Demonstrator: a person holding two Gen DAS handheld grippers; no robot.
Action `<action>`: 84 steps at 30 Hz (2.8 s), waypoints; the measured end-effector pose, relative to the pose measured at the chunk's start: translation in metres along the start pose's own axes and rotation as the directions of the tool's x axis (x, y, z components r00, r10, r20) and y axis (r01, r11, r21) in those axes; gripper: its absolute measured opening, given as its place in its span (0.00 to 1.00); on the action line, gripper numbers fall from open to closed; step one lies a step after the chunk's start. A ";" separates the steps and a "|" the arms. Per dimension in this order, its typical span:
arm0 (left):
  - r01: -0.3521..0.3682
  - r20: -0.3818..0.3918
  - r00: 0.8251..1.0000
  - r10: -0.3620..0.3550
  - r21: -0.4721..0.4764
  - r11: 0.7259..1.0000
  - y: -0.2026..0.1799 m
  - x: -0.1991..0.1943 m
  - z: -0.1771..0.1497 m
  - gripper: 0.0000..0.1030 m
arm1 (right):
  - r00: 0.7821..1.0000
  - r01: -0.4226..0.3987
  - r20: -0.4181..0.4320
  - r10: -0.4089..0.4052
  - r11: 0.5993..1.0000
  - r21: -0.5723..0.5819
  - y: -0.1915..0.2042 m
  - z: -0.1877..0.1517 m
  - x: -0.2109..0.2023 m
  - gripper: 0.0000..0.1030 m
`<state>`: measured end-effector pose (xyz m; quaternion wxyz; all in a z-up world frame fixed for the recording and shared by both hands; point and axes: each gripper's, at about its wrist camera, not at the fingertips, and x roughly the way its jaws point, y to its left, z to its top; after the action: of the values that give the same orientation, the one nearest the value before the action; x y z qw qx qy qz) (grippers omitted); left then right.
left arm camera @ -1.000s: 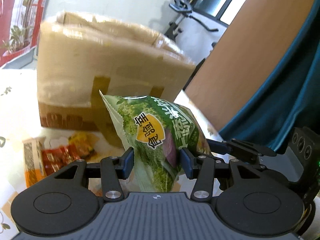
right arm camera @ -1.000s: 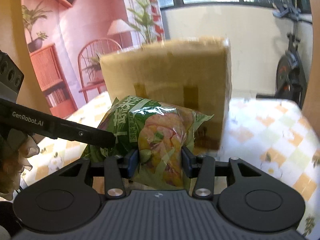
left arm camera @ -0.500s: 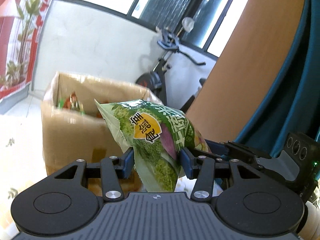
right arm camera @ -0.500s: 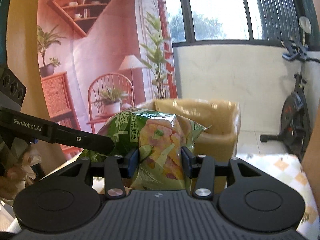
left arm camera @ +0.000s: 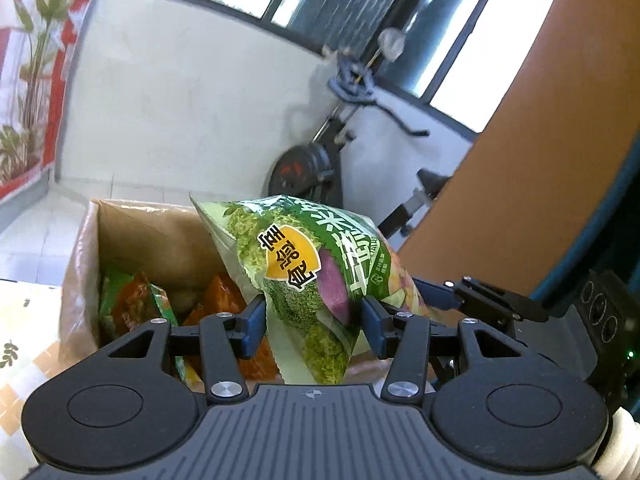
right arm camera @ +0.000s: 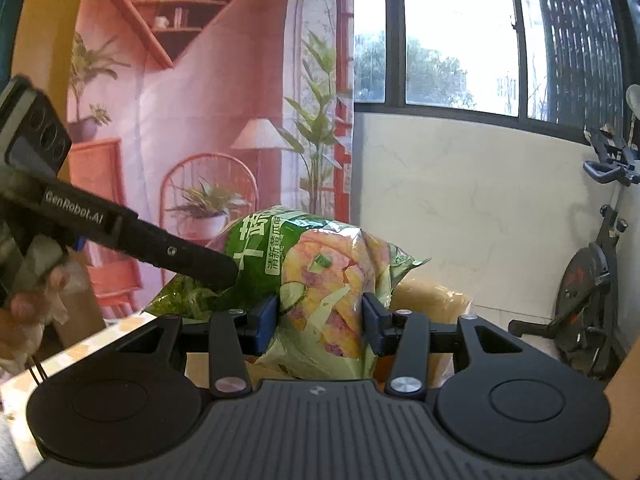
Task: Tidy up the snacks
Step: 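Lift the large green bag with both tools and carry it over the box, then lower the large green bag into the box and open both tools, then grasp the wafer pack with the left tool while the right tool grasps the blue-white bag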
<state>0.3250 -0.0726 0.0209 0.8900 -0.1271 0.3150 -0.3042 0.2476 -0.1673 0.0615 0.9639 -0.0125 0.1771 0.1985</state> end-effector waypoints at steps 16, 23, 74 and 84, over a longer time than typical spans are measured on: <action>-0.116 -0.267 0.959 0.096 -0.059 0.991 0.034 0.128 0.018 0.52 | 0.962 0.079 -0.266 -0.055 0.993 0.083 -0.069 -0.023 0.109 0.46; -0.160 -0.317 0.938 0.137 -0.048 0.986 0.036 0.143 0.010 0.52 | 0.945 0.084 -0.318 -0.081 0.996 -0.007 -0.056 -0.033 0.116 0.47; -0.544 -0.016 0.831 0.556 -0.234 0.806 0.102 -0.080 -0.182 0.71 | 0.978 0.157 -0.172 -0.121 0.964 0.216 -0.021 -0.209 0.003 0.63; -0.535 -0.072 0.842 0.535 -0.248 0.808 0.099 -0.071 -0.204 0.71 | 0.966 0.172 -0.227 -0.126 0.965 0.196 -0.019 -0.239 0.017 0.62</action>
<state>0.1969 0.0418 -0.1432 0.9153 -0.1485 0.3744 0.0023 0.1889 -0.2009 -0.1687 0.9475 0.0570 0.2978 0.1021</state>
